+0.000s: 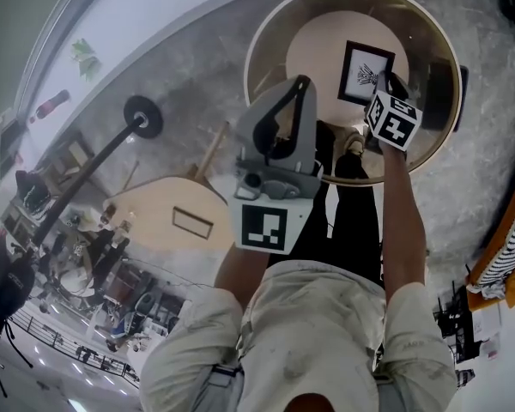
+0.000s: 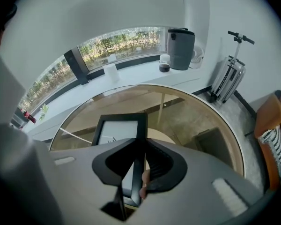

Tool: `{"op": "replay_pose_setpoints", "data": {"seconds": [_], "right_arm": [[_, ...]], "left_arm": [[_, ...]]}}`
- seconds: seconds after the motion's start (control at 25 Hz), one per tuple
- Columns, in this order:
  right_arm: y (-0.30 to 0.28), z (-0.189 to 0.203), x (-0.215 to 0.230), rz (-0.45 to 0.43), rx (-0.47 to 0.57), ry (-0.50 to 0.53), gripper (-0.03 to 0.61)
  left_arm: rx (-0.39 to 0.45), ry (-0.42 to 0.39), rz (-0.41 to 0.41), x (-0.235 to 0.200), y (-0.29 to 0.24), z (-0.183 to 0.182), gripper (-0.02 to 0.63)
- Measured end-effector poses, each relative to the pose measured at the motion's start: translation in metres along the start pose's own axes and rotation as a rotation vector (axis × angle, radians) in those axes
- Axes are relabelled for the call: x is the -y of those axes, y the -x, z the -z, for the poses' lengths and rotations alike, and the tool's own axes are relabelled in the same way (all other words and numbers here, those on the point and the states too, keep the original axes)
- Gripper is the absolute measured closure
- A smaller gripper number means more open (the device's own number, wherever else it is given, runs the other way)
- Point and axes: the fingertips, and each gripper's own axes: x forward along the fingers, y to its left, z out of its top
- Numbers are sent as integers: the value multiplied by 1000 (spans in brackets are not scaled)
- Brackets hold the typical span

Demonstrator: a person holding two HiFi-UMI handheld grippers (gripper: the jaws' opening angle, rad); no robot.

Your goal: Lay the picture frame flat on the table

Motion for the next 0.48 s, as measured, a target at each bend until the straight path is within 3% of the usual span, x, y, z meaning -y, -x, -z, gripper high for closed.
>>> {"op": "replay_pose_setpoints", "data": {"seconds": [0.48], "right_arm": [[-23, 13, 7, 17, -47, 4, 509]], "left_arm": [[-11, 17, -6, -3, -4, 16, 611]]}}
